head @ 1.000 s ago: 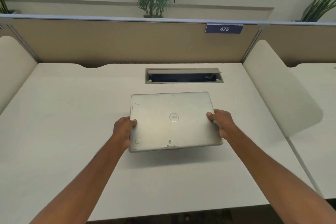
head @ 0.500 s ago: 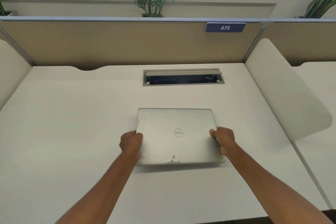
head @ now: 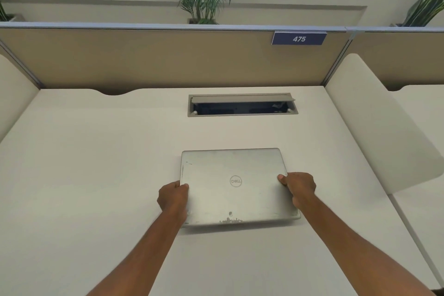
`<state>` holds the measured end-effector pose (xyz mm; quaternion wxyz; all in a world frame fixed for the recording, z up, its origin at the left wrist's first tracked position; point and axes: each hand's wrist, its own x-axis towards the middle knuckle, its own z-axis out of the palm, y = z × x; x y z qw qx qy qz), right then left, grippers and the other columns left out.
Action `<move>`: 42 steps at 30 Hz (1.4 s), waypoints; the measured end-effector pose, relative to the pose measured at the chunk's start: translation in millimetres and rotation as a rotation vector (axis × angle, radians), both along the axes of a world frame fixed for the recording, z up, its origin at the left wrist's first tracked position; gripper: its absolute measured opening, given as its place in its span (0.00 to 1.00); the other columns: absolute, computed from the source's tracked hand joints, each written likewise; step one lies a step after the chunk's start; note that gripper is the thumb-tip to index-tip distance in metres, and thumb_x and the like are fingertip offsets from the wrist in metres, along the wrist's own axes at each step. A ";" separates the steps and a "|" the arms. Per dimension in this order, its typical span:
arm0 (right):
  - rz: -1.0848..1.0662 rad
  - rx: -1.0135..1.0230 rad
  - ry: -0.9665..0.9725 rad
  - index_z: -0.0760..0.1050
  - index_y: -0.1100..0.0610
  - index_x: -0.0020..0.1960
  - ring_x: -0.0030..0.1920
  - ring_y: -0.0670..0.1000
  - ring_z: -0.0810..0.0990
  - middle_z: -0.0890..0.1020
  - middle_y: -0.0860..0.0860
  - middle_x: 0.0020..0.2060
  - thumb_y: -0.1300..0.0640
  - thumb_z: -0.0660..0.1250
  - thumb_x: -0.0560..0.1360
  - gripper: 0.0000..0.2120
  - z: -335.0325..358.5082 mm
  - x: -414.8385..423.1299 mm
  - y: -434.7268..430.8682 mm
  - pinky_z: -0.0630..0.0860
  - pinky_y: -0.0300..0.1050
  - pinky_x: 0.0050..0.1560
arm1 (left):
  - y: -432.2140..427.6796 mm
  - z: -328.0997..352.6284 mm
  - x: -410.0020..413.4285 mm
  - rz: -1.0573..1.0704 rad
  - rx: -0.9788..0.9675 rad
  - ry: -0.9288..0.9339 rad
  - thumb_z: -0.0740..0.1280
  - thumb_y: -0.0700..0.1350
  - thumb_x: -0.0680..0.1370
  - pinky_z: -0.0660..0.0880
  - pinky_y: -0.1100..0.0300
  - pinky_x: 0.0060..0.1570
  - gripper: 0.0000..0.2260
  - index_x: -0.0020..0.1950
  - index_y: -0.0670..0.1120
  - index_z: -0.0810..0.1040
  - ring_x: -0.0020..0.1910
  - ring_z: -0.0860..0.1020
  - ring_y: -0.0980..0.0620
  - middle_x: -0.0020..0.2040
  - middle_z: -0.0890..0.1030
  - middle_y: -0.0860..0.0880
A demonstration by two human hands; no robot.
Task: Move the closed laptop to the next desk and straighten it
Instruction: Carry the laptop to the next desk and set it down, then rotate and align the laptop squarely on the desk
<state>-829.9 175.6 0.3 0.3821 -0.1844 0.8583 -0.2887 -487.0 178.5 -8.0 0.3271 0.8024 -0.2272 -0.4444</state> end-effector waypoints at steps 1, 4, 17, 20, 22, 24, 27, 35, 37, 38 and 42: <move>0.001 -0.003 0.003 0.73 0.58 0.37 0.34 0.53 0.69 0.74 0.54 0.35 0.60 0.80 0.72 0.15 0.4 0.6 0.4 0.65 0.45 0.32 | 0.2 -1.3 0.6 -0.010 -0.002 -0.019 0.69 0.38 0.74 0.66 0.55 0.38 0.08 0.37 0.48 0.75 0.38 0.66 0.45 0.36 0.72 0.45; -0.023 -0.032 -0.001 0.72 0.58 0.36 0.35 0.54 0.67 0.72 0.53 0.35 0.61 0.82 0.70 0.18 0.7 2.5 1.4 0.63 0.45 0.32 | 0.2 -8.9 1.5 -0.009 0.006 -0.073 0.69 0.39 0.73 0.72 0.52 0.33 0.09 0.36 0.48 0.73 0.37 0.65 0.45 0.35 0.69 0.45; 0.114 0.091 0.165 0.75 0.61 0.34 0.31 0.51 0.74 0.79 0.53 0.32 0.55 0.82 0.72 0.19 9.0 4.1 -7.3 0.66 0.41 0.28 | 0.1 -23.8 9.5 -0.065 0.036 -0.184 0.76 0.46 0.72 0.84 0.48 0.37 0.13 0.32 0.46 0.76 0.35 0.72 0.42 0.32 0.76 0.43; 0.087 0.091 0.187 0.74 0.62 0.34 0.32 0.53 0.75 0.80 0.56 0.34 0.56 0.82 0.70 0.19 11.5 7.4 -8.7 0.66 0.42 0.29 | 0.0 -21.2 12.7 -0.105 0.037 -0.222 0.77 0.43 0.75 0.65 0.56 0.35 0.21 0.29 0.46 0.67 0.32 0.67 0.43 0.29 0.69 0.48; 0.099 0.098 0.206 0.74 0.60 0.33 0.33 0.54 0.76 0.81 0.56 0.35 0.57 0.82 0.70 0.18 12.2 8.5 -8.6 0.68 0.41 0.30 | -0.1 -21.7 14.0 -0.113 0.051 -0.255 0.78 0.43 0.75 0.63 0.56 0.35 0.23 0.29 0.47 0.66 0.32 0.66 0.43 0.29 0.68 0.48; 0.113 0.091 0.217 0.71 0.58 0.31 0.31 0.54 0.74 0.79 0.54 0.33 0.58 0.81 0.70 0.20 12.4 9.1 -7.7 0.66 0.41 0.30 | -1.1 -24.1 14.7 -0.118 0.042 -0.252 0.79 0.43 0.75 0.65 0.56 0.36 0.22 0.29 0.47 0.67 0.32 0.66 0.43 0.29 0.69 0.48; 0.148 0.086 0.223 0.66 0.55 0.28 0.29 0.54 0.69 0.72 0.52 0.28 0.59 0.80 0.71 0.24 14.0 13.1 -5.1 0.63 0.41 0.30 | -1.3 -23.6 16.5 -0.155 0.046 -0.271 0.79 0.43 0.75 0.67 0.55 0.38 0.20 0.31 0.48 0.69 0.33 0.68 0.42 0.30 0.70 0.48; 0.147 -0.087 0.293 0.80 0.53 0.67 0.65 0.60 0.79 0.78 0.55 0.65 0.46 0.76 0.76 0.23 29.8 57.5 29.5 0.76 0.56 0.65 | -13.3 13.3 -9.9 -0.301 -0.209 -0.320 0.72 0.47 0.82 0.77 0.49 0.67 0.21 0.74 0.42 0.80 0.67 0.81 0.40 0.68 0.79 0.40; 0.055 -0.217 0.119 0.79 0.53 0.66 0.61 0.56 0.80 0.78 0.53 0.62 0.50 0.77 0.76 0.20 35.7 82.9 54.9 0.75 0.50 0.61 | -26.6 22.1 -22.9 -0.405 -0.298 -0.355 0.72 0.48 0.83 0.77 0.48 0.68 0.21 0.74 0.43 0.80 0.69 0.79 0.40 0.70 0.78 0.42; -0.003 -0.241 0.002 0.79 0.54 0.65 0.60 0.54 0.80 0.79 0.51 0.60 0.52 0.77 0.76 0.19 35.8 94.8 69.2 0.74 0.48 0.60 | -35.5 24.1 -30.0 -0.465 -0.332 -0.376 0.72 0.49 0.83 0.77 0.47 0.69 0.21 0.75 0.43 0.80 0.72 0.78 0.41 0.72 0.77 0.43; -0.179 -0.134 -0.484 0.77 0.56 0.58 0.56 0.55 0.80 0.81 0.50 0.54 0.58 0.78 0.77 0.13 32.6 127.6 116.0 0.77 0.52 0.63 | -70.8 35.9 -55.4 -0.784 -0.346 -0.463 0.71 0.52 0.83 0.73 0.46 0.74 0.25 0.79 0.45 0.77 0.81 0.70 0.46 0.79 0.73 0.47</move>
